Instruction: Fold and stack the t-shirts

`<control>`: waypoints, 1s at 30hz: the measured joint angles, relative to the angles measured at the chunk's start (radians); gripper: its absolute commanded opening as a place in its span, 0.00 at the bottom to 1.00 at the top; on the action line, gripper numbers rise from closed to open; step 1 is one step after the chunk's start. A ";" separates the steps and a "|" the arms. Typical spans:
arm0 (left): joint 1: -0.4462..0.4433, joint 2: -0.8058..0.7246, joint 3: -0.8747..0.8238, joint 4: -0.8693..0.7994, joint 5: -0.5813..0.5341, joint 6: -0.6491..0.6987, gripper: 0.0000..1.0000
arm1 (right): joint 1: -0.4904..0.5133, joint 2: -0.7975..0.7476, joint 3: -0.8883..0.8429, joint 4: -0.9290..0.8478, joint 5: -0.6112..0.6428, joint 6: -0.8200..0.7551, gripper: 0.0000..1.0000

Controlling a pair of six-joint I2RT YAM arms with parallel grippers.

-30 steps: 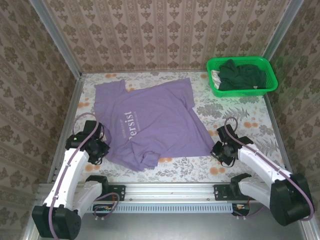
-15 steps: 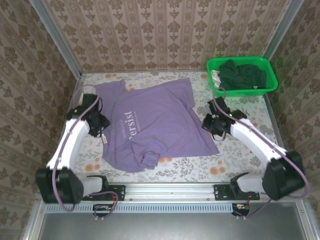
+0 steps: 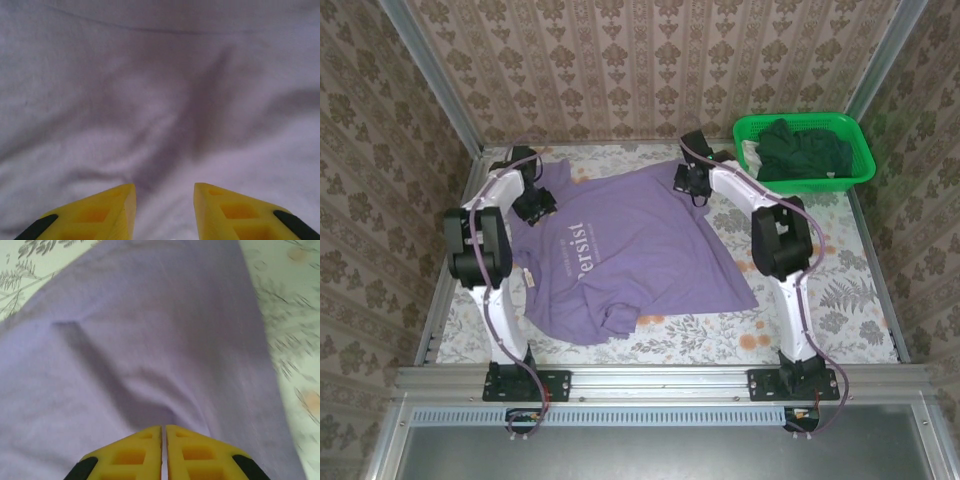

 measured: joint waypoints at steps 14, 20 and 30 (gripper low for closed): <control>0.037 0.373 0.529 -0.149 -0.031 0.058 0.35 | -0.063 0.573 0.918 -0.355 -0.001 0.074 0.11; 0.037 0.492 0.739 -0.155 -0.015 0.080 0.39 | -0.111 0.591 0.932 -0.314 -0.006 0.099 0.12; 0.035 0.583 0.925 -0.080 0.072 0.056 0.78 | -0.126 0.594 0.951 -0.129 -0.017 0.018 0.35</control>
